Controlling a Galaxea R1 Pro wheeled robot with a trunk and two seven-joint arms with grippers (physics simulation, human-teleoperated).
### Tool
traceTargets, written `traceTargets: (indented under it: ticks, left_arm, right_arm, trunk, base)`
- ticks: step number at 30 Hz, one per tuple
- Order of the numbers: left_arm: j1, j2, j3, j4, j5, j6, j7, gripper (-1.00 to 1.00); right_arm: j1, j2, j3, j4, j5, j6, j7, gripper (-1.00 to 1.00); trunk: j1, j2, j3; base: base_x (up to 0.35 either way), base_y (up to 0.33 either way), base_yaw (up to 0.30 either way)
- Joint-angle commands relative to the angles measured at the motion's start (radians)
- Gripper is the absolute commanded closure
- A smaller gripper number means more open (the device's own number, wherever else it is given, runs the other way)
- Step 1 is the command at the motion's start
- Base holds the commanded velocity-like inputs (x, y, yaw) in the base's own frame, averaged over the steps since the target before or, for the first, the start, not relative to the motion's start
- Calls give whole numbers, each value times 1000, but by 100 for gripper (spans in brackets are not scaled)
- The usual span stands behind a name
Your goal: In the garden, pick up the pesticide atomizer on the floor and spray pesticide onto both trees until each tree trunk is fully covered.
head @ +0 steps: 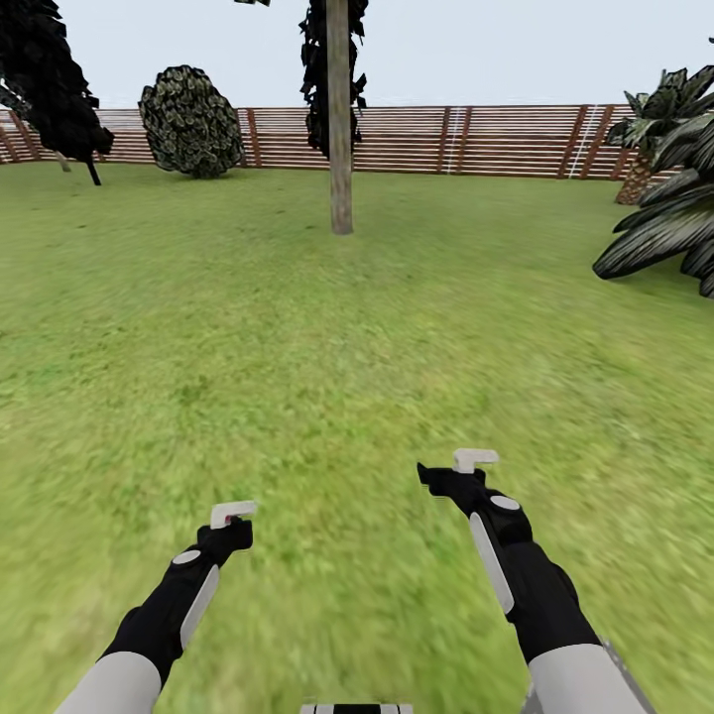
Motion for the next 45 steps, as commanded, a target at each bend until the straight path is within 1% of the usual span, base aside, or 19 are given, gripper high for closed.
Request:
traceTargets:
  ticks: [1,45]
  left_arm:
    - [0,0,0,0,0,0,0,100]
    - [0,0,0,0,0,0,0,100]
  right_arm:
    - [0,0,0,0,0,0,0,-100]
    - [0,0,1,4,1,0,0,-100]
  trunk:
    - [0,0,0]
    - [0,0,1]
  base:
    - [338,0,0]
    - [338,0,6]
